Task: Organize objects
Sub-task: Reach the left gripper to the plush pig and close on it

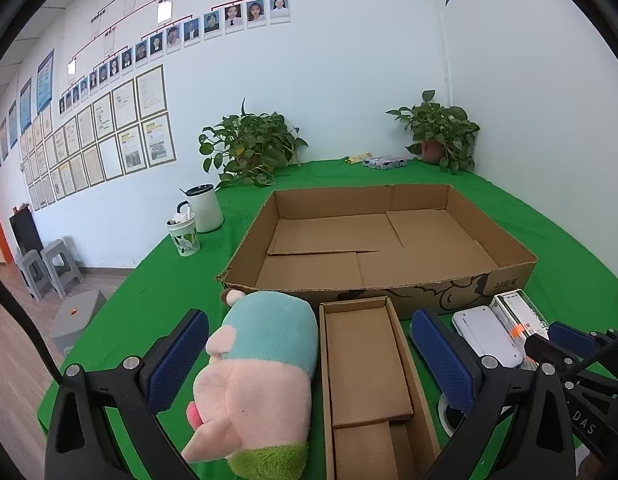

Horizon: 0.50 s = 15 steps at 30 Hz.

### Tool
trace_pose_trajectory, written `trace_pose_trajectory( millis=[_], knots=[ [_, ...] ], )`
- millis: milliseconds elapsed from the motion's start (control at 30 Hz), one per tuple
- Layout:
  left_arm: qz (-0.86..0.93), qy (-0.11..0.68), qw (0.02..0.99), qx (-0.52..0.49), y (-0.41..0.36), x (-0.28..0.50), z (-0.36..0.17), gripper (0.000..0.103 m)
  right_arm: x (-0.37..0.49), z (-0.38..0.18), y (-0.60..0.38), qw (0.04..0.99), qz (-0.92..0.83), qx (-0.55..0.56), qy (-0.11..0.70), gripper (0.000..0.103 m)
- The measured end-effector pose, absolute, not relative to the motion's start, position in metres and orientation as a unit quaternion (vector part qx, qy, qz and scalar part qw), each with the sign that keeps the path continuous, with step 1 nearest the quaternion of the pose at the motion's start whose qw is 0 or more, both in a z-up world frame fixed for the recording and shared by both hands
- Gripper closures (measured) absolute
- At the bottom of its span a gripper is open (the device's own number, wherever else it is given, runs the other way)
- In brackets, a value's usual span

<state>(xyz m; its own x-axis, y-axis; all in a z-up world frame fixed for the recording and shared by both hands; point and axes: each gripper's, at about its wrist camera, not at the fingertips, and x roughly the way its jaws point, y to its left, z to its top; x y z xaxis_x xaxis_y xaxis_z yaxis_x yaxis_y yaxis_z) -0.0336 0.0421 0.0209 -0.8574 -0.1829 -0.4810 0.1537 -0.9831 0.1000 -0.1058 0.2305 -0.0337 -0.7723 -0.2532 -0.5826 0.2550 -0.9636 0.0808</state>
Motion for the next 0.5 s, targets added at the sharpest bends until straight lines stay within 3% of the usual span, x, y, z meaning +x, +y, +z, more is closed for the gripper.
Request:
trace_pose_trajectory(
  millis=[500],
  knots=[
    [-0.944,-0.007,0.146,0.296,0.036,-0.027,0.025,0.001,-0.127,-0.041,0.226,0.217,-0.917,0.335,0.011,0.068]
  ],
)
